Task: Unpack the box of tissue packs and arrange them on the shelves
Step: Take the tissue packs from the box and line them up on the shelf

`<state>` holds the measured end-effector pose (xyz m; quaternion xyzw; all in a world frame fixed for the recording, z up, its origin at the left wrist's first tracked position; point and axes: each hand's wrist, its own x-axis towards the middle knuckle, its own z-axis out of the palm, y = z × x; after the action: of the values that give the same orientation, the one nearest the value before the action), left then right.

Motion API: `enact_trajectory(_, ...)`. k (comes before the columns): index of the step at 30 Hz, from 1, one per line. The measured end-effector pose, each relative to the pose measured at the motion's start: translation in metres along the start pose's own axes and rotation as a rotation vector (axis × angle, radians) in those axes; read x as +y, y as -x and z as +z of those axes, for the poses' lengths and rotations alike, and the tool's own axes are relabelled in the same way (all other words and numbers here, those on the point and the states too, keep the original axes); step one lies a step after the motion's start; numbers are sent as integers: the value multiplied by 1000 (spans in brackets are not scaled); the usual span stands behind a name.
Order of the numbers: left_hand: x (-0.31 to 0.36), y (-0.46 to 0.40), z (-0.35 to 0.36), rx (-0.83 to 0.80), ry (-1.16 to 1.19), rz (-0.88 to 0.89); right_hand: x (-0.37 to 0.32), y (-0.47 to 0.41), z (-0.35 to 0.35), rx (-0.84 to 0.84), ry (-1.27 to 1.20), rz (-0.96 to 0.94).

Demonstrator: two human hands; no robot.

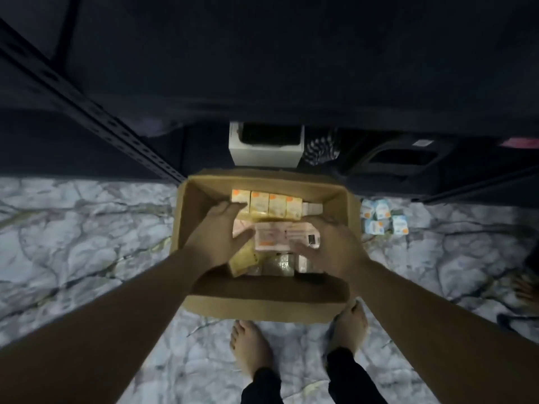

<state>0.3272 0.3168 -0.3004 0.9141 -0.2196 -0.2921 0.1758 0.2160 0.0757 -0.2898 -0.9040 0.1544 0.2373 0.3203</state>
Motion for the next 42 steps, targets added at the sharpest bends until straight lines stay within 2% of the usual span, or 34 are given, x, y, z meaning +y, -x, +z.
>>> enact_trajectory(5,-49,-69,43,20,-120,110,38,-66,54,-5,24,36)
enact_trajectory(8,-68,-92,61,-27,-188,107,58,-86,76,-39,51,40)
enact_trajectory(11,-77,-105,71,-68,-220,110,70,-93,90,-8,183,27)
enact_trajectory(14,-77,-113,73,-27,-360,151,74,-96,100,-32,306,2)
enact_trajectory(17,-72,-117,73,30,-455,171,75,-96,100,-17,324,-4)
enact_trajectory(21,-69,-108,68,7,-336,160,68,-88,90,11,312,-43)
enact_trajectory(23,-67,-96,61,-58,-106,68,62,-77,85,11,332,-52)
enact_trajectory(25,-64,-80,49,-57,74,-11,56,-61,79,7,336,-72)
enact_trajectory(32,-46,6,-28,122,163,-35,12,2,18,84,347,-156)
enact_trajectory(42,32,151,-191,293,369,-50,-95,136,-122,228,231,-234)
